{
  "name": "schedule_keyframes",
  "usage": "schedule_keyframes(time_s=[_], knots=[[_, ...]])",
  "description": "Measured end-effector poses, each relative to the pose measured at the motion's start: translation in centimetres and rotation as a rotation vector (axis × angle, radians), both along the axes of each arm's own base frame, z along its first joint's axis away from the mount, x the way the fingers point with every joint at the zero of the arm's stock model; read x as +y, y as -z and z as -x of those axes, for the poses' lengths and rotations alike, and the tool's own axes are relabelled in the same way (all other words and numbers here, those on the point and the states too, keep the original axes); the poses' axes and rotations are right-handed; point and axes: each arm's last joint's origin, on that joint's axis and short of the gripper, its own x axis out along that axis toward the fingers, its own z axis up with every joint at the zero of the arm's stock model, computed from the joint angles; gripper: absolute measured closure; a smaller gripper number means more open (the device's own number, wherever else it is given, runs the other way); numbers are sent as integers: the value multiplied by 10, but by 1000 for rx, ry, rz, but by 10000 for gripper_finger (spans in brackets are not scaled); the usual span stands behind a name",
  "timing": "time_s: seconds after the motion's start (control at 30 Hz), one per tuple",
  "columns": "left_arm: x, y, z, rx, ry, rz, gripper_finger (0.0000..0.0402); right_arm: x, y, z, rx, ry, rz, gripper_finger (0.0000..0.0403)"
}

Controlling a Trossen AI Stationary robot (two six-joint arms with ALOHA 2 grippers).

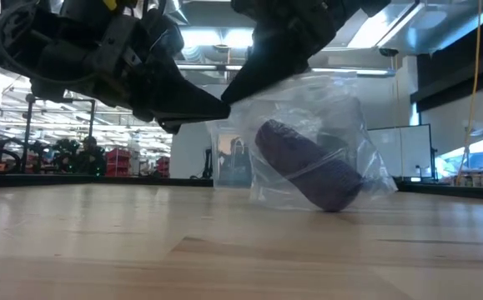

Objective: Roll bandage
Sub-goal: Close the transparent zip bag

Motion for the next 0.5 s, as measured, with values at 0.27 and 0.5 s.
schedule_keyframes(time_s=[0.27,0.5], knots=[[0,1,0,8,-7,4,401,-1,-3,3,11,1,3,383],[0,2,1,18,-38,-13,401,-4,-13,17,80,26,28,366]])
